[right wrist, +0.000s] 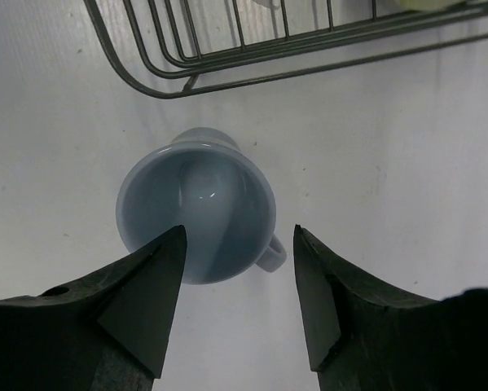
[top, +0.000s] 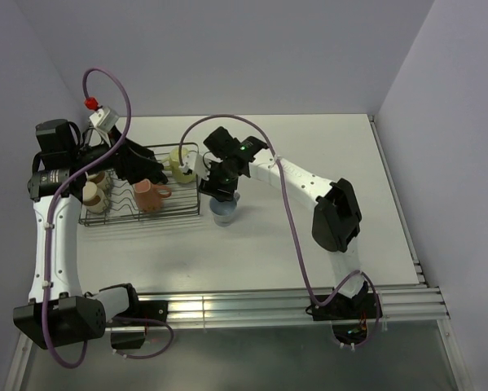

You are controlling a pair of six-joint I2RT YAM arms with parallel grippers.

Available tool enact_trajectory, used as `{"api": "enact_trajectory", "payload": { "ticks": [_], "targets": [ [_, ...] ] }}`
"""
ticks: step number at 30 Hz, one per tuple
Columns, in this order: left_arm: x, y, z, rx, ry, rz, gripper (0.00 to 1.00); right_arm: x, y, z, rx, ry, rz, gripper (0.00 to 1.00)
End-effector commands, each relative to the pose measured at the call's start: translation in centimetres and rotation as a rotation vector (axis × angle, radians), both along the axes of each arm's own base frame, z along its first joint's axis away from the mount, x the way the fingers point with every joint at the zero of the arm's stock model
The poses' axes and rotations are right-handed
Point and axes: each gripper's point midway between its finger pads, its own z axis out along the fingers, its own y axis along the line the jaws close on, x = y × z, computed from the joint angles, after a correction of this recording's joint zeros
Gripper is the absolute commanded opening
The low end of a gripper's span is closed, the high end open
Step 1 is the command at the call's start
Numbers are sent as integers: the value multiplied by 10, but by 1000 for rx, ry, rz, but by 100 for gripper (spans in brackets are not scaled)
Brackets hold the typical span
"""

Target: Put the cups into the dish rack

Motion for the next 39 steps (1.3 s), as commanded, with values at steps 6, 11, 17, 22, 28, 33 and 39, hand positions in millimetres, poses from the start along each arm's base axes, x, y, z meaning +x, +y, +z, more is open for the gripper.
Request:
{"api": "enact_trajectory", "payload": {
  "ticks": [6, 11, 17, 22, 28, 33, 39],
  "targets": [
    [-10, -5, 12, -26, -40, -43, 73, 19, 14, -10, -29, -118, 205, 63],
    [-11, -4, 13, -29, -44, -36, 73, 23, 15, -22, -47, -131, 234, 63],
    [-6, -1, 15, -61, -21, 18, 73, 15, 15, -37, -51, -98, 264, 61],
    [-6, -1, 18, -75, -18, 17, 73, 8, 11, -46, -54, -73, 276, 55],
    [-3, 0, 20, -82, -21, 25, 72, 3, 3, -57, -58, -32, 272, 44],
    [-2, -1, 16, -91, -10, 21, 72, 8, -1, -50, -29, -22, 239, 21],
    [0, -1, 16, -108, 4, 22, 72, 34, -9, 1, 146, -2, 88, 0]
  ]
}}
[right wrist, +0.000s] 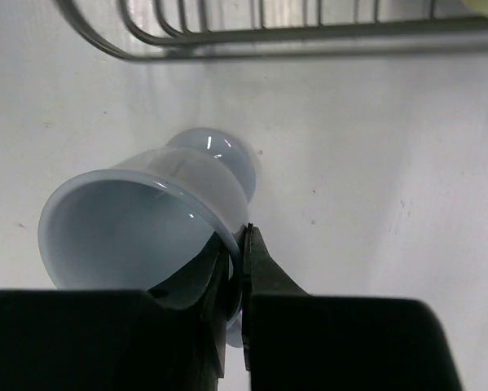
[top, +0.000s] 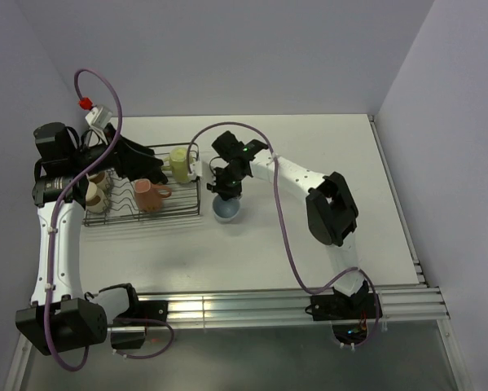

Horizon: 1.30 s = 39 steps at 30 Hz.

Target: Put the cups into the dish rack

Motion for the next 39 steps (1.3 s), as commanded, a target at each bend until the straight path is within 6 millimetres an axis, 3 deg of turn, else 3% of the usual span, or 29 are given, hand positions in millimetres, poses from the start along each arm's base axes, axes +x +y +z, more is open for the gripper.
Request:
{"api": "enact_trajectory", "payload": {
  "ticks": [1, 7, 11, 13, 14, 16, 17, 19, 20, 22, 23, 24, 26, 31, 35, 37, 39],
  "targets": [
    [-4, -1, 13, -9, -51, -15, 72, 32, -2, 65, 183, -31, -121, 0],
    [1, -1, 27, -26, -66, -14, 72, 43, -14, 194, 541, 39, -239, 0],
    [-1, -5, 40, -75, -83, -42, 72, 32, -20, 274, 799, 182, -334, 0],
    [-7, -9, 53, -105, -112, -71, 72, 34, -20, 306, 934, 208, -323, 0],
    [-8, -9, 51, -118, -106, -78, 72, 25, -22, 329, 1002, 295, -370, 0],
    [-11, -11, 49, -171, -43, -81, 72, 27, -25, 360, 1135, 295, -341, 0],
    [-13, -12, 56, -169, -119, -90, 72, 18, -28, 380, 1197, 401, -380, 0],
    [-20, -15, 64, -258, -73, -83, 72, 15, -32, 407, 1317, 426, -348, 0],
    [-25, -16, 64, -268, -173, -94, 72, 14, -36, 421, 1371, 535, -396, 0],
    [-28, -16, 66, -404, -109, -81, 74, 10, -40, 441, 1456, 577, -372, 0],
    [-38, -17, 76, -418, -215, -106, 75, 13, -42, 447, 1486, 626, -412, 0],
    [-38, -16, 78, -482, -163, -119, 75, 12, -43, 451, 1500, 627, -418, 0],
    [-37, -16, 88, -551, -181, -133, 76, -2, -45, 461, 1531, 635, -386, 0],
    [-40, -43, 101, -583, -247, -234, 75, -28, -43, 473, 1576, 691, -373, 0],
    [-49, -74, 109, -564, -305, -289, 73, -34, -34, 474, 1570, 739, -403, 0],
    [-51, -79, 118, -568, -338, -309, 70, -41, -25, 480, 1571, 769, -395, 0],
    [-38, -80, 123, -602, -306, -278, 67, -46, -18, 482, 1568, 795, -386, 0]
  ]
}}
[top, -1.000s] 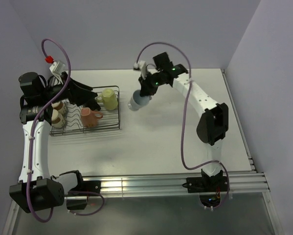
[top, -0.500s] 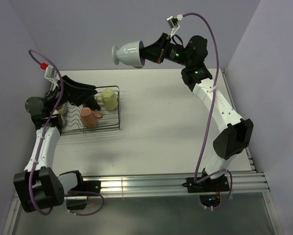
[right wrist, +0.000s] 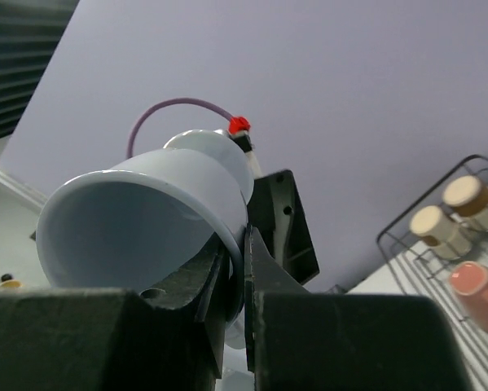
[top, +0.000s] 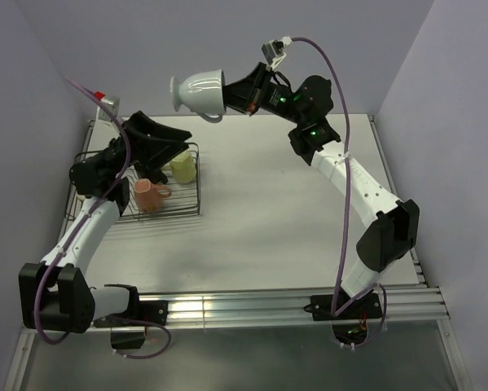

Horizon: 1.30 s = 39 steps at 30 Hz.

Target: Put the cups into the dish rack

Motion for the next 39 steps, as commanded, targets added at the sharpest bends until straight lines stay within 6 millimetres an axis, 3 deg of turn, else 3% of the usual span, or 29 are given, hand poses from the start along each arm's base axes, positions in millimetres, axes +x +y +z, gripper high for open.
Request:
{"api": "enact_trajectory", "payload": {
  "ticks": [1, 3, 7, 12, 16, 23, 39],
  "targets": [
    [-7, 5, 49, -90, -237, 82, 65, -54, -9, 80, 157, -129, 25, 0],
    [3, 4, 52, -95, -223, 96, 62, -57, -5, 82, 161, -124, 30, 0],
    [2, 0, 70, -112, -264, 97, 55, -52, 1, 81, 160, -92, 27, 0],
    [10, -7, 71, -117, -227, 102, 48, -55, 10, 82, 167, -88, 48, 0],
    [2, -8, 79, -123, -270, 85, 43, -57, 15, 81, 167, -86, 61, 0],
    [-6, -18, 80, -110, -300, 54, 46, -61, 20, 80, 170, -68, 79, 0],
    [-11, -20, 87, -120, -315, 42, 36, -62, 33, 68, 156, -31, 101, 0]
  ]
}}
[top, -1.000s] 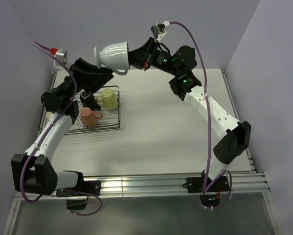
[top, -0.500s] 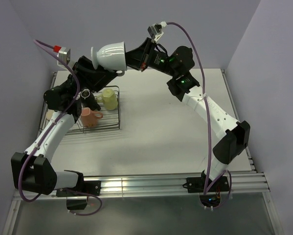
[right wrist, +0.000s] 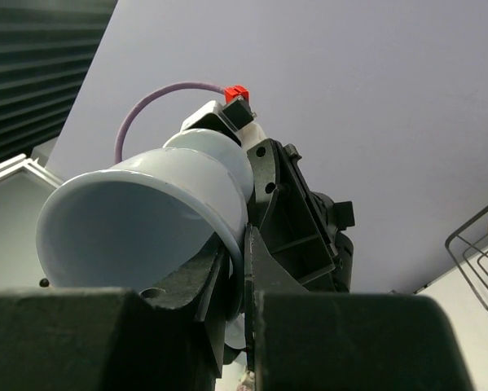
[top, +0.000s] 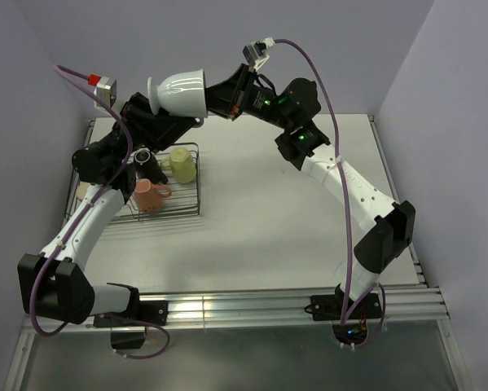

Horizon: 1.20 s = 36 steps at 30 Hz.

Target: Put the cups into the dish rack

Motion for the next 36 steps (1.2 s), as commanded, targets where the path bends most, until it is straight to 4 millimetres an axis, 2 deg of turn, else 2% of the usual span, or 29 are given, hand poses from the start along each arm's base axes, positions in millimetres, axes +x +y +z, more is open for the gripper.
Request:
{"api": "enact_trajectory", "payload": {
  "ticks": [1, 11, 15, 18, 19, 20, 23, 26, 36],
  "targets": [
    [-11, 2, 18, -20, -78, 8, 34, -19, -7, 40, 96, -83, 9, 0],
    [-7, 3, 23, -49, -28, -2, 17, -20, -2, 27, 73, -79, 15, 0],
    [-9, 4, 23, -59, -27, -5, 0, -19, 0, 22, 63, -79, 17, 0],
    [-10, 5, 21, -48, -28, 2, 0, -17, 1, 18, 57, -77, 17, 0],
    [-11, 5, 18, -36, -29, 2, 0, -17, 0, 17, 54, -78, 15, 2],
    [-11, 4, 16, -25, -41, 7, 0, -16, 1, 16, 51, -78, 14, 14],
    [-13, 5, 11, -3, -45, 12, 0, -14, 1, 10, 41, -66, 14, 41],
    [-13, 8, 9, -2, -48, 24, 0, -12, 1, 6, 33, -65, 10, 48],
    [-10, 26, 8, 4, -37, 70, 0, -3, -6, -8, 4, -59, -10, 57]
  ]
}}
